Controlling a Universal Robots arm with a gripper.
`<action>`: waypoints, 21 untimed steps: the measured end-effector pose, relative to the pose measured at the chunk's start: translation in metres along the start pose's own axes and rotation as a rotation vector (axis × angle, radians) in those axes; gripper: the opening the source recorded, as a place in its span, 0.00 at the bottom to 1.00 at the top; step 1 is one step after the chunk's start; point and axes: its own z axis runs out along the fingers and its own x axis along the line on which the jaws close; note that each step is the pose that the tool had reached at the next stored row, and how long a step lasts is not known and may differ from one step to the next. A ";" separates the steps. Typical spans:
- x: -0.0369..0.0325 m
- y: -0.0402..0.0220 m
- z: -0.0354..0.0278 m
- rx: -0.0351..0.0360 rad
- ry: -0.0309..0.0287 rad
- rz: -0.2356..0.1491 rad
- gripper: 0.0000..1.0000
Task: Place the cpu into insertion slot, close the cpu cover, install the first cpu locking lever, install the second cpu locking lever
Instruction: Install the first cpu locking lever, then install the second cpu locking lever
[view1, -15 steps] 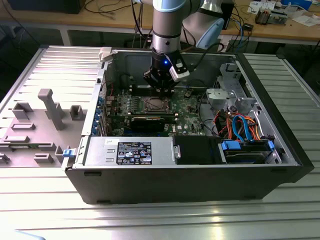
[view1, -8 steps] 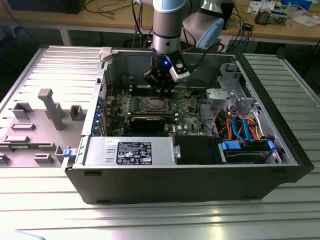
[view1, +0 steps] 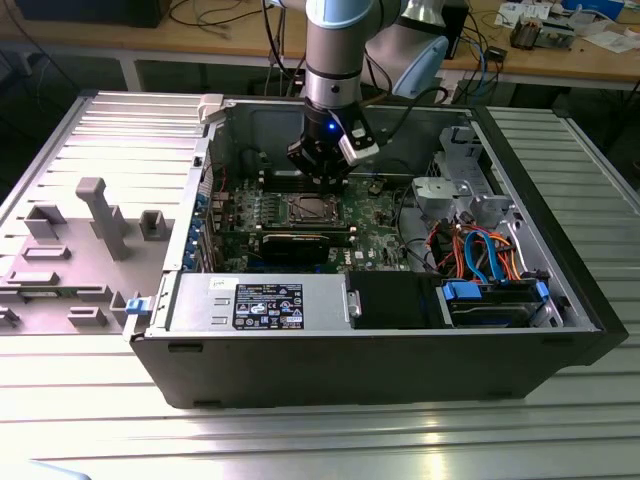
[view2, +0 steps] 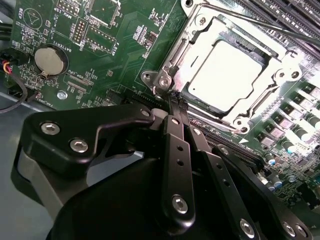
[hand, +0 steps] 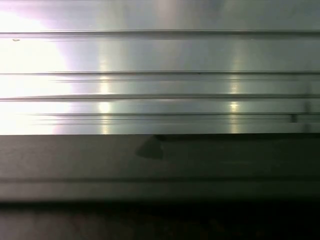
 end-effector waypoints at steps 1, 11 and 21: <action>0.0000 0.0000 0.0000 0.0000 0.0000 0.000 0.11; -0.0001 -0.0072 -0.0033 0.0164 0.0014 0.000 0.11; -0.0001 -0.0082 -0.0034 0.0166 0.0015 0.000 0.11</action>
